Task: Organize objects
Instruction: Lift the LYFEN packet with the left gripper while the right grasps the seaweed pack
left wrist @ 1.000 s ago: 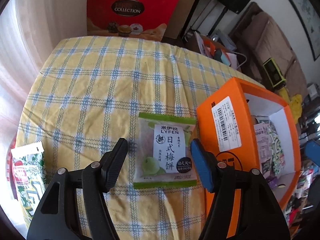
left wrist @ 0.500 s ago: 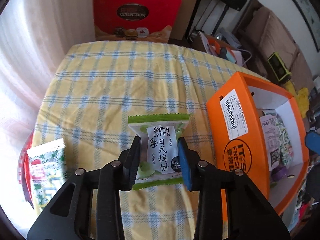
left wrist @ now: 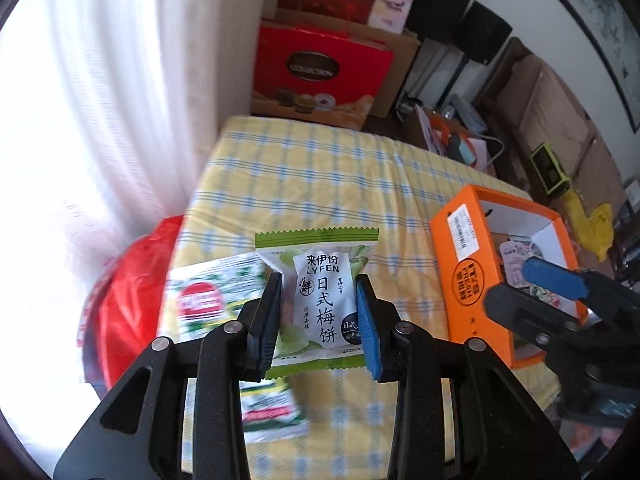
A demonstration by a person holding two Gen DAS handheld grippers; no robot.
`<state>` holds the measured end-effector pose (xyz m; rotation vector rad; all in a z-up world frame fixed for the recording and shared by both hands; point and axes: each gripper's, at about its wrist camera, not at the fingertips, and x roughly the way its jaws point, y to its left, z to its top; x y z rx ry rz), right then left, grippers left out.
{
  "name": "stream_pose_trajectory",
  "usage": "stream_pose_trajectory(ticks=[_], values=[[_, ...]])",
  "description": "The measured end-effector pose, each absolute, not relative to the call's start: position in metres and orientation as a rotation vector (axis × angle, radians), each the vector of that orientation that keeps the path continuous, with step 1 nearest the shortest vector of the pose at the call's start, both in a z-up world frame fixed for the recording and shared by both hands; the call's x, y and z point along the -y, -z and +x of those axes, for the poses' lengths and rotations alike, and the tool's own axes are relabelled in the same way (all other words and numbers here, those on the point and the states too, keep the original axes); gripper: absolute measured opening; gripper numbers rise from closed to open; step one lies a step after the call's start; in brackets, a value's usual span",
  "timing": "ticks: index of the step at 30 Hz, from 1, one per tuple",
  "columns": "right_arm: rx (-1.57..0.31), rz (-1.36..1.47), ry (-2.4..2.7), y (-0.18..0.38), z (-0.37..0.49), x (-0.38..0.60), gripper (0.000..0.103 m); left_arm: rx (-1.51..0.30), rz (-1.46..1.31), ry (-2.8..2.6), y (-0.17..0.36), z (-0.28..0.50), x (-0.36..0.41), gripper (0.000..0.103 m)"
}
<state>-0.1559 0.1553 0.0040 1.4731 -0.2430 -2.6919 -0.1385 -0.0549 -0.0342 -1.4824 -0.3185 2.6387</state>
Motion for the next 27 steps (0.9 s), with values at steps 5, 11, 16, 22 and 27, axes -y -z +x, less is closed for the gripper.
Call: stream_pose_trajectory(ticks=[5,11,16,22,27], values=[[0.223,1.459,2.661,0.005,-0.161,-0.133,0.076,0.323,-1.476,-2.684,0.025,-0.123,0.081,0.033],[0.197,1.473,2.611,0.018,-0.170,-0.105,0.078,0.341,-1.478,-2.737,0.020,-0.105,0.115,0.033],[0.166,1.501,2.562,0.033,-0.180,-0.075,0.080,0.393,-1.504,-2.763,0.026,-0.088,0.147,0.033],[0.130,1.549,2.514,0.059,-0.196,-0.039,0.083,0.402,-1.542,-2.810,0.035,-0.069,0.173,0.033],[0.107,1.575,2.485,0.076,-0.205,-0.016,0.087,0.382,-1.562,-2.854,0.040,-0.062,0.187,0.033]])
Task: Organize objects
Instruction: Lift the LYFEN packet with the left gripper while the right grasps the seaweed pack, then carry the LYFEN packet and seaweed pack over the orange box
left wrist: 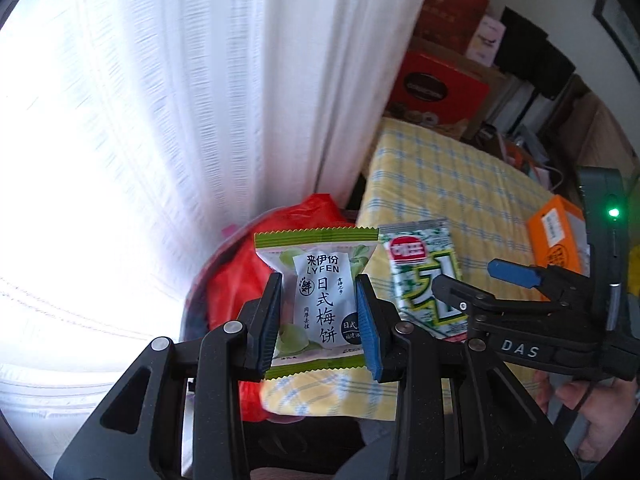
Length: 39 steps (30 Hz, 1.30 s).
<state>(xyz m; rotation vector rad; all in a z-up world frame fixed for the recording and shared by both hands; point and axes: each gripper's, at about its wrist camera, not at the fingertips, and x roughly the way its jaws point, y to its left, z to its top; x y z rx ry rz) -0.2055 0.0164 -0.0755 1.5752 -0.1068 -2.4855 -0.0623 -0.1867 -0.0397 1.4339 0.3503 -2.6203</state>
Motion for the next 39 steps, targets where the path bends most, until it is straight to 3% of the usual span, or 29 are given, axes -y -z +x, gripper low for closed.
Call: stream_pose_trajectory(ticks=[5,22,24,27,39], values=[[0.107,1.590,2.480,0.087,-0.212,-0.001,0.096,-0.358,1.434,2.609,0.046,-0.058,0.192,0.033],[-0.010,1.651,2.502,0.115,-0.222,0.023,0.097,-0.384,1.463,2.546,0.080,-0.051,0.209,0.033],[-0.051,1.647,2.521,0.116,-0.220,0.025,0.093,-0.387,1.466,2.542,0.082,-0.051,0.209,0.033],[-0.108,1.628,2.564,0.114,-0.218,0.027,0.074,-0.396,1.470,2.541,0.083,-0.050,0.208,0.033],[0.010,1.559,2.578,0.095,-0.213,0.003,0.070,-0.378,1.474,2.560,0.079,-0.054,0.195,0.033]])
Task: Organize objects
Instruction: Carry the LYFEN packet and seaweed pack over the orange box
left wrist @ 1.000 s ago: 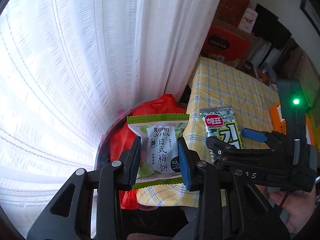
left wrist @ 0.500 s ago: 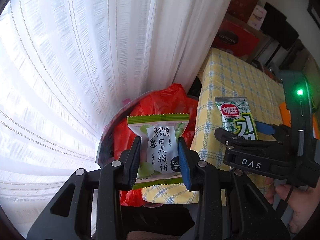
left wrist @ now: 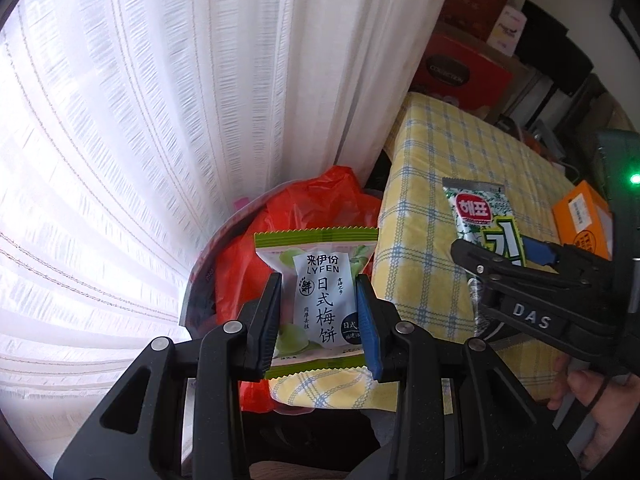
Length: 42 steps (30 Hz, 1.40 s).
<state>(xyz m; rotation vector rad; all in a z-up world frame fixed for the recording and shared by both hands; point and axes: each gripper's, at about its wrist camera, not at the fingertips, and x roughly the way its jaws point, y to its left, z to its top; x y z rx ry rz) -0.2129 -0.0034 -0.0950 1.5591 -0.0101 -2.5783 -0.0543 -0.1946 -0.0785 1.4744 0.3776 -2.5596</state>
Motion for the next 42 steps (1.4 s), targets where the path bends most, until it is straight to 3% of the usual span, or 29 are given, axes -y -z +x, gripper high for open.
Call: stream_pose_trajectory(ticks=[22,42], values=[[0.096,1.402,2.766,0.009,-0.165,-0.081,0.070,-0.299,1.407,2.737,0.017,-0.079,0.110,0.033],[0.193,1.390,2.943,-0.025,-0.123,-0.188,0.070,-0.160,1.410,2.894,-0.014,-0.104,-0.002,0.033]])
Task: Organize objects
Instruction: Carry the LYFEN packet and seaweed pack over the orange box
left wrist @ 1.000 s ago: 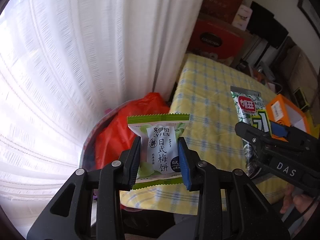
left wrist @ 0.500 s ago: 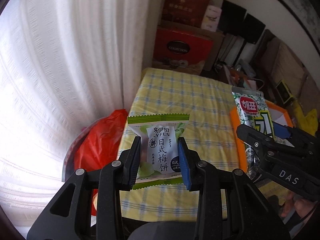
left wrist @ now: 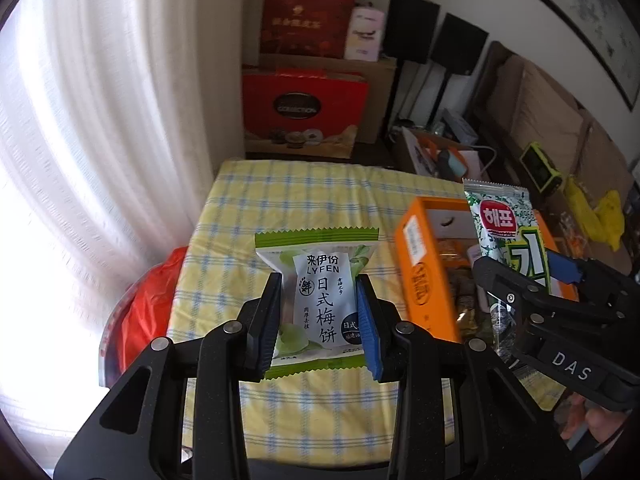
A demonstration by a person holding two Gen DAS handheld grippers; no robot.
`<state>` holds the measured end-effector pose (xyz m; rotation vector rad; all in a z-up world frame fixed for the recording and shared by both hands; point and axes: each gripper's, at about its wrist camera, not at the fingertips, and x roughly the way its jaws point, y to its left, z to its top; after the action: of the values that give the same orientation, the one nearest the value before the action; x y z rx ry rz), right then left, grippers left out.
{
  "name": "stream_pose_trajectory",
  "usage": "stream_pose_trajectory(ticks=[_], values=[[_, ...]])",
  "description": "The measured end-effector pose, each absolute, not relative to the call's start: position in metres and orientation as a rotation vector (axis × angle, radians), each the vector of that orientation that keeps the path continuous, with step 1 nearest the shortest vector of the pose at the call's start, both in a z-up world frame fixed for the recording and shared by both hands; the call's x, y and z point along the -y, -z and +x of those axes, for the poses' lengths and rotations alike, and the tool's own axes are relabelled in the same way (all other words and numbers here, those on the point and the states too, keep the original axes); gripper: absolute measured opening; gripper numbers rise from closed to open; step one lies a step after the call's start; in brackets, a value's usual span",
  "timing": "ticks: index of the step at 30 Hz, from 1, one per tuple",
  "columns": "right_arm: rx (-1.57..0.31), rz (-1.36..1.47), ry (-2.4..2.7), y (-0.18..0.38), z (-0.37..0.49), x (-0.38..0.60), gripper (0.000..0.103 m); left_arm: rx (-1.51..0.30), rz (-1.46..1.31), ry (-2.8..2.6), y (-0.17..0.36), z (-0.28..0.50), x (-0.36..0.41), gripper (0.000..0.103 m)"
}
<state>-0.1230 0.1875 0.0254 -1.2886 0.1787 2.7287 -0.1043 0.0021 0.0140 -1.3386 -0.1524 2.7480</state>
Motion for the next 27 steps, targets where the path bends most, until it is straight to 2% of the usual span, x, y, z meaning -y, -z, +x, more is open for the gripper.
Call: stream_pose_trajectory(ticks=[27], values=[[-0.252,-1.233,-2.613,-0.023,-0.086,-0.289,0.070,0.005,-1.312,-2.641,-0.011,-0.132,-0.120,0.033]])
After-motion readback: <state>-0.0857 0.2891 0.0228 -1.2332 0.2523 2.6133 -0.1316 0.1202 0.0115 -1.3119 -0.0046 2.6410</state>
